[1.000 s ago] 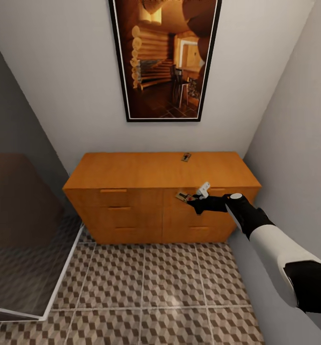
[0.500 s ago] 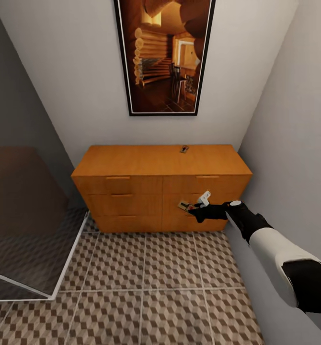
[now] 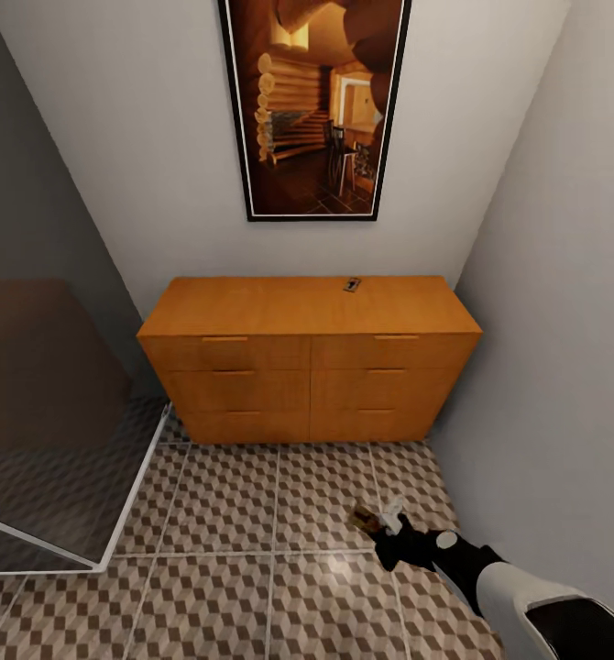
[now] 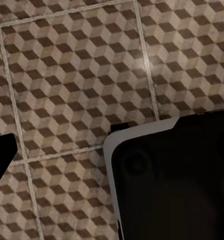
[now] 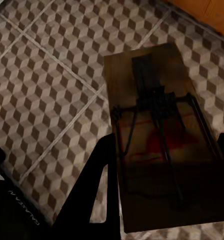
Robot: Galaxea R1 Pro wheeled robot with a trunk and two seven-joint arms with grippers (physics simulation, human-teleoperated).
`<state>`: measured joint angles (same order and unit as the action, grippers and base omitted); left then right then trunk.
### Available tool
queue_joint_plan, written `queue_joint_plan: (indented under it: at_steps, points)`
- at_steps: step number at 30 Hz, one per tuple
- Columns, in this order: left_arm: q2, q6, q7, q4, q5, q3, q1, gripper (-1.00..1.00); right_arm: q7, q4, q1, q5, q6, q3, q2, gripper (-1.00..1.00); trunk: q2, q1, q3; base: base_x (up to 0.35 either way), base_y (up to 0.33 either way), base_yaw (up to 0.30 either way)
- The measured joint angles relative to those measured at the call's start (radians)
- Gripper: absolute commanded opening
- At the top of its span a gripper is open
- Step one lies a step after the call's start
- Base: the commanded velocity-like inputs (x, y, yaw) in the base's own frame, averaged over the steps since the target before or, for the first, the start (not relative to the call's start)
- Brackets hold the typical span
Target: Take the four mousetraps from the cabinet in the bathroom and place them on the bathroom floor. Make sure all four end up on the same floor surface, and ensure that at least two of them are either under or directly next to the same bathroom sink.
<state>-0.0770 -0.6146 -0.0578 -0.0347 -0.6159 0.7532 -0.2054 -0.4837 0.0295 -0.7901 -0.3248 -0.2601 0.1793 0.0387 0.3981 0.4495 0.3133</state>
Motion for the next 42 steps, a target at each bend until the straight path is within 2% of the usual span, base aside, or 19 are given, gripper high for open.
queue_joint_plan:
  at_steps: [4,5,7,10,14,17,18,19,20,21,22,24,26,31,32,33,34,37,42]
  points:
    - [0.003,0.046,0.002,0.011,-0.002,-0.003,-0.028,1.00,0.101,0.003,0.178,-0.005,-0.168,-0.002,-0.002,-1.00,0.000,0.000,0.000,0.000,0.000,0.000]
    - [0.003,0.061,0.003,0.017,-0.002,-0.003,-0.035,1.00,0.116,0.004,0.197,-0.004,-0.188,-0.006,-0.002,-1.00,0.000,0.000,0.000,0.000,0.000,0.000]
    - [0.003,0.137,0.016,0.053,-0.002,-0.004,-0.078,1.00,0.184,0.004,0.264,-0.006,-0.256,-0.005,-0.002,-1.00,0.000,0.000,0.000,0.000,0.000,0.000]
    - [0.004,0.233,0.047,0.100,-0.003,-0.006,-0.135,1.00,0.266,0.005,0.317,-0.004,-0.306,-0.011,-0.002,-1.00,0.000,0.000,0.000,0.000,0.000,0.000]
    - [0.007,0.425,0.138,0.250,-0.007,-0.006,-0.253,1.00,0.377,0.004,0.382,-0.004,-0.386,-0.012,-0.002,-1.00,0.000,0.000,0.000,0.000,0.000,0.000]
    - [0.007,0.574,0.190,0.368,-0.004,-0.007,-0.313,1.00,0.401,0.005,0.398,-0.003,-0.413,-0.014,-0.002,-1.00,0.000,0.000,0.000,0.000,0.000,0.000]
    - [0.008,0.676,0.222,0.450,-0.006,-0.013,-0.345,1.00,0.409,0.005,0.403,-0.002,-0.423,-0.013,-0.001,-1.00,0.000,0.000,0.000,0.000,0.000,0.000]
    - [0.008,0.714,0.234,0.488,-0.004,-0.020,-0.372,1.00,0.411,0.005,0.404,-0.002,-0.425,-0.014,-0.001,-1.00,0.000,0.000,0.000,0.000,0.000,0.000]
    - [0.011,0.864,0.281,0.613,-0.004,-0.089,-0.393,1.00,0.416,0.005,0.407,-0.001,-0.430,-0.014,-0.001,-1.00,0.000,0.000,0.000,0.000,0.000,0.000]
    - [0.015,0.928,0.294,0.696,0.000,-0.126,-0.451,1.00,0.417,0.005,0.408,-0.001,-0.432,-0.015,-0.001,-1.00,0.000,0.000,-0.001,0.000,0.000,0.000]
    - [0.018,0.961,0.299,0.720,0.000,-0.146,-0.451,1.00,0.417,0.005,0.408,-0.001,-0.433,-0.015,-0.001,-1.00,0.000,0.000,0.000,0.000,0.000,0.000]
    - [0.033,1.091,0.316,0.815,0.002,-0.210,-0.490,1.00,0.418,0.005,0.408,0.000,-0.435,-0.016,0.000,-1.00,0.000,0.000,-0.001,0.000,0.000,0.000]
    - [0.045,1.180,0.336,0.876,0.003,-0.242,-0.524,1.00,0.418,0.005,0.409,0.000,-0.437,-0.017,0.000,-1.00,0.000,0.000,-0.001,0.000,0.000,0.000]
    - [0.078,1.323,0.417,0.959,0.004,-0.265,-0.620,1.00,0.418,0.005,0.409,0.001,-0.438,-0.020,0.000,-1.00,0.000,0.000,0.000,0.000,0.000,0.000]
    - [0.094,1.366,0.448,0.974,0.003,-0.268,-0.656,1.00,0.418,0.005,0.409,0.001,-0.438,-0.020,0.000,-1.00,0.000,0.000,-0.001,0.000,0.000,0.000]
    - [0.130,1.459,0.497,0.992,-0.005,-0.273,-0.731,1.00,0.418,0.006,0.409,0.002,-0.439,-0.020,-0.001,-1.00,0.000,0.000,0.000,0.000,0.000,0.000]
    - [0.139,1.477,0.503,0.995,0.004,-0.274,-0.784,1.00,0.418,0.006,0.409,0.002,-0.439,-0.021,-0.001,-1.00,0.000,0.000,-0.001,0.000,0.000,0.000]
    - [0.174,1.521,0.520,1.001,0.001,-0.285,-0.872,1.00,0.418,0.006,0.409,0.004,-0.438,-0.023,-0.001,-1.00,0.000,0.000,0.000,0.000,0.000,0.000]
    - [0.211,1.579,0.524,1.002,0.000,-0.329,-0.950,1.00,0.421,0.006,0.409,0.004,-0.439,-0.025,-0.001,-1.00,0.000,0.000,0.000,0.000,0.000,0.000]
